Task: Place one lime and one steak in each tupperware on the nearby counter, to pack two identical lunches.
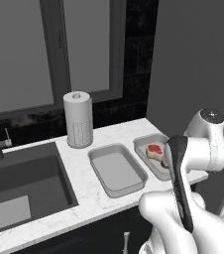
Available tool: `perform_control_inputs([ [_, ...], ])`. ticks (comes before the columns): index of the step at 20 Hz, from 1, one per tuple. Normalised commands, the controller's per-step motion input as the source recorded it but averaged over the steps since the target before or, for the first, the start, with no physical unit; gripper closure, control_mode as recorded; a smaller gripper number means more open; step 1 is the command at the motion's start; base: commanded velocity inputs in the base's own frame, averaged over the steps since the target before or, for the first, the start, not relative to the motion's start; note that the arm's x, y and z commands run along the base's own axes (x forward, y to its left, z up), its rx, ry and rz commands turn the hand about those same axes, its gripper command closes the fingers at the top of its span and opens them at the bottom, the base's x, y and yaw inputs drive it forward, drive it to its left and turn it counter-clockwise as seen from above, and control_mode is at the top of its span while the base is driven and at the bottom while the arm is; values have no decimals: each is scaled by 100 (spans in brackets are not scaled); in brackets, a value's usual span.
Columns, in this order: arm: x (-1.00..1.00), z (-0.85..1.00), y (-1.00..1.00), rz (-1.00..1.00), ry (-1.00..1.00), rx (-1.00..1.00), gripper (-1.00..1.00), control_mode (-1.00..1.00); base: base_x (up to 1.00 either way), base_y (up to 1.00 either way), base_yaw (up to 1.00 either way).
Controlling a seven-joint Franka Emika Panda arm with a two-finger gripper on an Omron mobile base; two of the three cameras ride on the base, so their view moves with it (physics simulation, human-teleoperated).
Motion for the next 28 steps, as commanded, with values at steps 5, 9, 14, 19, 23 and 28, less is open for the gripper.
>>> perform_control_inputs([
  [5,-74,25,42,12,-17,-8,-100,-100,0,0,0],
  [9,-100,0,19,12,-25,-5,-100,-100,0,0,0],
  [14,-20,-2,0,2,-3,0,-100,100,-80,-7,3],
  [19,0,0,0,0,0,0,-100,100,-88,-58,0],
  [23,0,0,0,0,0,0,-100,100,-28,-100,0],
  [28,0,0,0,0,0,0,-100,100,-3,-100,0],
])
